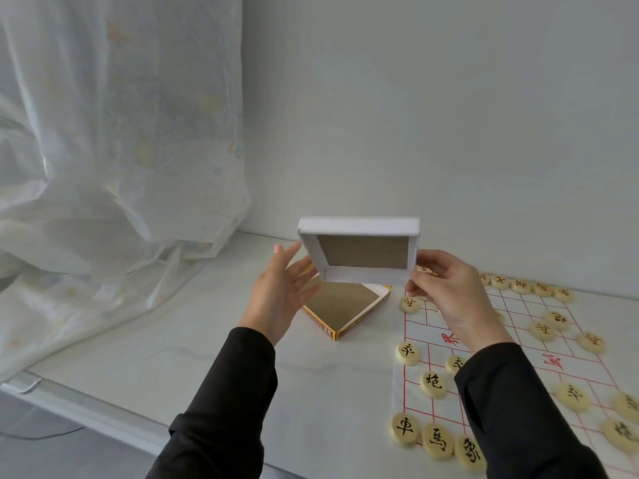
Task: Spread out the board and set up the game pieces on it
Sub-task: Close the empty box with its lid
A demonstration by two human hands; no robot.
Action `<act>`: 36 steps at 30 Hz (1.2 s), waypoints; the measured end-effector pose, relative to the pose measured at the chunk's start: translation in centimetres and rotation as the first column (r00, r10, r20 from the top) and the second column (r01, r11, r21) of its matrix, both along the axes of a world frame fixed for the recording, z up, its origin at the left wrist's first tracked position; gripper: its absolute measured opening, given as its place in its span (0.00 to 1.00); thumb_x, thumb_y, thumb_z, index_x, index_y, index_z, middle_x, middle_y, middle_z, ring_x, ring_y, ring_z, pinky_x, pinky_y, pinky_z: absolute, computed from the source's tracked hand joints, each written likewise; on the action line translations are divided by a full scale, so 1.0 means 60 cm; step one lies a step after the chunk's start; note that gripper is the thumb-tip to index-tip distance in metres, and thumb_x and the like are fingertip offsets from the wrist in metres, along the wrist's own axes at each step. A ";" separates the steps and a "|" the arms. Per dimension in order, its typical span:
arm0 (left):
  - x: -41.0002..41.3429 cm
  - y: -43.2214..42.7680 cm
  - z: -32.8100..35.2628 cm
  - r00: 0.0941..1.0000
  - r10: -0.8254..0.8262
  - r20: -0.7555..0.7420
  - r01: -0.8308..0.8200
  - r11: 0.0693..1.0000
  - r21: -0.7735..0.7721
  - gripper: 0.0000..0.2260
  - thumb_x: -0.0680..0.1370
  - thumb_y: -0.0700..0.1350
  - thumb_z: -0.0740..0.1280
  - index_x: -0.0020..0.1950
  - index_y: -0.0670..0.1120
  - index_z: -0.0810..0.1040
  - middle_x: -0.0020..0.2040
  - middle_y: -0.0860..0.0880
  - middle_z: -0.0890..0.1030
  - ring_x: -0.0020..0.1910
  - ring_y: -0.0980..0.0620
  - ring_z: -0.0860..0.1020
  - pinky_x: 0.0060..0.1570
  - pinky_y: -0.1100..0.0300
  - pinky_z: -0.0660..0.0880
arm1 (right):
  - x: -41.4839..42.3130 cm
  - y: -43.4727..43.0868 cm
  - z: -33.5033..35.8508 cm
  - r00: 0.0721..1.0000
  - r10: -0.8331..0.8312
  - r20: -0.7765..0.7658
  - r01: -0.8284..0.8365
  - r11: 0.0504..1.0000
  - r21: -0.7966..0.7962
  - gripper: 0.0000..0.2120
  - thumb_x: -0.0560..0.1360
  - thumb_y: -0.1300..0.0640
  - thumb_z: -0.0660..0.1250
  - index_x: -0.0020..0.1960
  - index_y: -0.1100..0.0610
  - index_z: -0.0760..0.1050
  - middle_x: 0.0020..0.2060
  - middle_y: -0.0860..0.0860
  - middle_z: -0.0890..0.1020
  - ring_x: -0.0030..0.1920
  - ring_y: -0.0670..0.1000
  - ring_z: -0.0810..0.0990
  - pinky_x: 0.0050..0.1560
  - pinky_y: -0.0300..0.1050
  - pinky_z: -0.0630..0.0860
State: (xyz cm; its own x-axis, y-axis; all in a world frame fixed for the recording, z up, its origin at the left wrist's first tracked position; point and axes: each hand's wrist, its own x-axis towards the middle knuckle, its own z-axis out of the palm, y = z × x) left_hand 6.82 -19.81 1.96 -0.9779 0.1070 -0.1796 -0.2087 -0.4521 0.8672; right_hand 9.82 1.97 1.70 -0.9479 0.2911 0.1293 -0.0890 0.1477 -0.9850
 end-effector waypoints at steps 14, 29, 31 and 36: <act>-0.035 0.018 -0.028 0.968 0.198 -0.157 -0.224 0.960 -0.171 0.19 0.81 0.51 0.54 0.72 0.53 0.62 0.67 0.53 0.70 0.64 0.55 0.72 0.63 0.59 0.66 | -0.028 -0.056 -0.029 1.000 0.028 0.000 -0.028 0.993 0.112 0.21 0.81 0.51 0.56 0.71 0.58 0.67 0.71 0.50 0.68 0.72 0.48 0.64 0.72 0.45 0.60; -0.097 0.009 -0.103 0.995 0.098 0.012 -0.062 0.719 -0.692 0.34 0.74 0.48 0.67 0.76 0.50 0.54 0.74 0.46 0.60 0.70 0.43 0.62 0.68 0.47 0.65 | -0.041 -0.079 -0.079 0.980 -0.023 0.196 -0.068 0.892 0.447 0.20 0.82 0.50 0.54 0.71 0.56 0.65 0.68 0.52 0.71 0.68 0.50 0.68 0.61 0.39 0.64; -0.092 0.004 -0.104 0.999 0.046 -0.016 -0.042 0.653 -0.756 0.34 0.74 0.48 0.68 0.76 0.48 0.55 0.73 0.46 0.61 0.70 0.44 0.63 0.68 0.48 0.64 | -0.041 -0.076 -0.078 0.981 -0.036 0.192 -0.056 0.890 0.453 0.20 0.81 0.51 0.54 0.70 0.57 0.66 0.67 0.52 0.72 0.67 0.50 0.69 0.61 0.38 0.64; -0.081 -0.021 -0.088 0.997 -0.063 -0.041 0.005 0.603 -0.798 0.26 0.75 0.44 0.68 0.72 0.45 0.65 0.67 0.46 0.70 0.63 0.46 0.70 0.62 0.54 0.69 | -0.044 -0.065 -0.072 0.979 -0.038 0.200 -0.055 0.896 0.441 0.19 0.81 0.51 0.55 0.70 0.56 0.66 0.67 0.52 0.71 0.67 0.50 0.68 0.58 0.39 0.63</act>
State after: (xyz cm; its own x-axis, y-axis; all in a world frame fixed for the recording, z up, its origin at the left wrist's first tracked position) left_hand 1.98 -21.05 -3.31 -0.9881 -0.0167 -0.1530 -0.1452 0.4304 0.8909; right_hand 7.19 -1.92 -2.61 -0.9694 0.2399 0.0516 0.0981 0.5715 -0.8147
